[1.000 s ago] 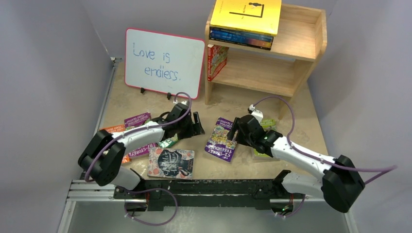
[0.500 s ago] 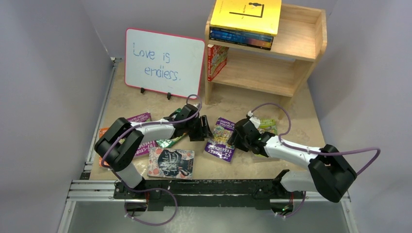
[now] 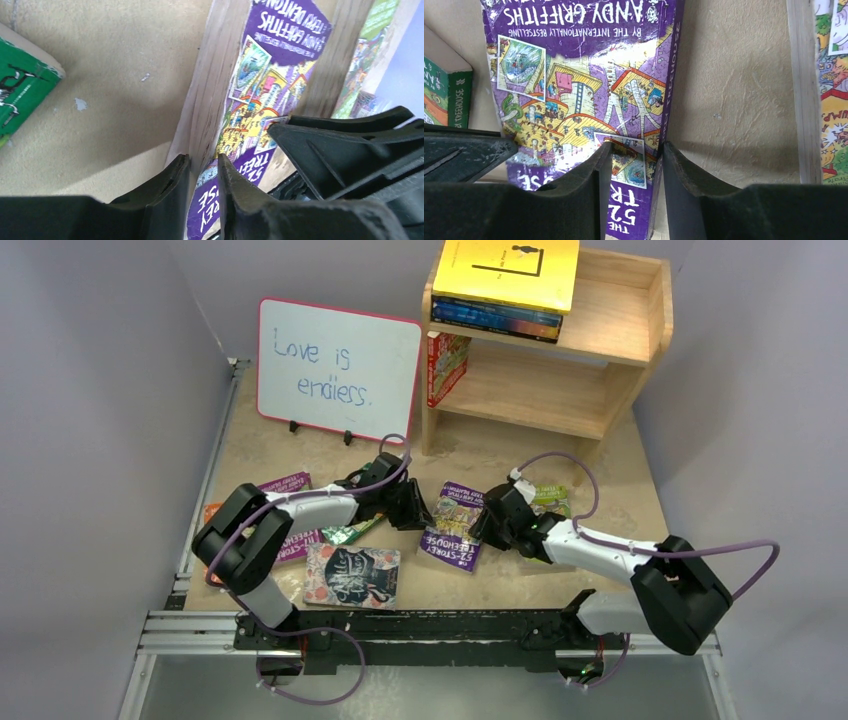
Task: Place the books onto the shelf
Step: Pick up the book from the center of the board.
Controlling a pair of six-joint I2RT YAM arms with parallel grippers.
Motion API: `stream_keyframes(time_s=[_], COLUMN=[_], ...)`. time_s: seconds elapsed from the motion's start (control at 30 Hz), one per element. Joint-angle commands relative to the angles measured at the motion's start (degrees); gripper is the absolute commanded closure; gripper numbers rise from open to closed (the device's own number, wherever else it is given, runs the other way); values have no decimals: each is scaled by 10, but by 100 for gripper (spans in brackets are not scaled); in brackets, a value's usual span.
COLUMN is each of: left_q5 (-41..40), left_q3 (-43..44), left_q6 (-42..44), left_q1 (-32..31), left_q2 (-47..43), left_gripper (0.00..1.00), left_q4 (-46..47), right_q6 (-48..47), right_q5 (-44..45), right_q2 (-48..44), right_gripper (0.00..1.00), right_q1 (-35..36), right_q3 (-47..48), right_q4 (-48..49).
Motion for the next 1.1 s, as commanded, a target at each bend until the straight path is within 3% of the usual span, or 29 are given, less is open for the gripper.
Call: stream_keyframes(time_s=[0.0,0.17,0.37,0.5,0.6,0.77,0.9,1.07], left_q5=[73,73,76,79,71,51,51,103], left_q3=[21,29,23,24,34,61,88,108], left_q6=[-52,-56,-48,-37,-15,25,58,80], left_q1=[-14,-14,-15,-19,-20,-19,-14,23], left_q2=[-48,-65,-44,-23,-15,-13,-27,-63], left_gripper=[77,78,57,55,64,100,100,100], left_q4=[62,32,22,22,-19,-71,-111,-143], right_q6=[10,13,13,13,15,5,-51,-187], right_q5=[-23,-21,-26,-29,-26,-12,15,38], right_q2=[-2,-3,-4,-3,-6,-20,-67,-190], right_gripper=[64,64,64,64,64,64,62,50], right_q1=[4,5,5,4,3,3,-3,-10], right_q3=[-8,-12,-17,-19,-20,-19,-15,-20], right_q4=[36,36,61,68,66,53,46,59])
